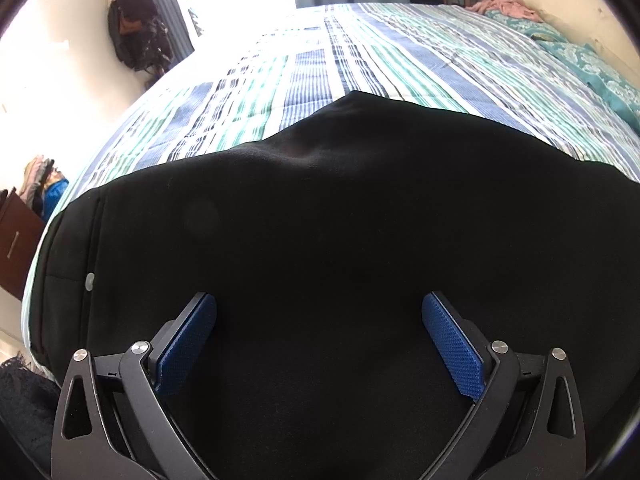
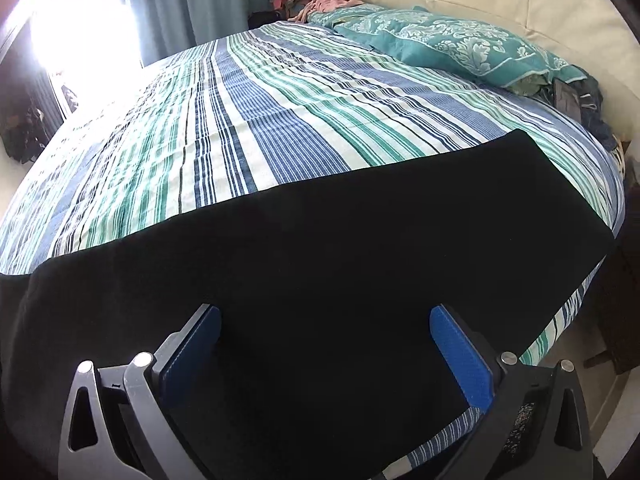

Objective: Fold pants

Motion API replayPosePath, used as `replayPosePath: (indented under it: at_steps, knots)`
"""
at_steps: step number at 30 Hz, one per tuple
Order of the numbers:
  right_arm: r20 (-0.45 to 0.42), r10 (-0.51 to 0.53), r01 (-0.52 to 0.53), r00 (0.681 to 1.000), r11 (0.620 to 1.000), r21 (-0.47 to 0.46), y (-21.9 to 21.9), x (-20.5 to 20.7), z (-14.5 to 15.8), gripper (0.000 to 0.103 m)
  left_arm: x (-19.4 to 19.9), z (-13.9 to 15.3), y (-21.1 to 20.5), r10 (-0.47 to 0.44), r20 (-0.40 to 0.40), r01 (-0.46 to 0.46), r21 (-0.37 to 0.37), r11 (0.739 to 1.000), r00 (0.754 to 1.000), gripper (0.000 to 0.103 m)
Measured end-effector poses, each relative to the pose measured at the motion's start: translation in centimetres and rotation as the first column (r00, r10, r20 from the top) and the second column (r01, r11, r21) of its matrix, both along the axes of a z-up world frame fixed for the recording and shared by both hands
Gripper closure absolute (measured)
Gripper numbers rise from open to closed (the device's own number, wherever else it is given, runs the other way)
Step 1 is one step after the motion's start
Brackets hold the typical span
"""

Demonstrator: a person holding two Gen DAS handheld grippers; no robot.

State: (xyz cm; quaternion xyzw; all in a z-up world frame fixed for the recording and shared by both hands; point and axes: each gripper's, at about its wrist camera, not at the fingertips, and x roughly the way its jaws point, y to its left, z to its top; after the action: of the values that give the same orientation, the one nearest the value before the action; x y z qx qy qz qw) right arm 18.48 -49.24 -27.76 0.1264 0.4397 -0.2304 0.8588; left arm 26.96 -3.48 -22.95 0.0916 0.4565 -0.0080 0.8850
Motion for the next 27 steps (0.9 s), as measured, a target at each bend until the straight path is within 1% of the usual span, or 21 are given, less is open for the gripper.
replayPosePath:
  at_steps: [7,27]
  knots:
    - [0.021,-0.009,0.010,1.000,1.000,-0.017,0.35,-0.19,-0.22,0.000,-0.02,0.00,0.11,-0.003,0.000,0.003,-0.002,1.000,1.000,0.001]
    - [0.033,-0.009,0.010,0.999,0.999,-0.036,0.83,-0.89,-0.32,0.000,-0.05,-0.01,0.14,-0.002,-0.002,0.002,-0.002,1.000,1.000,0.001]
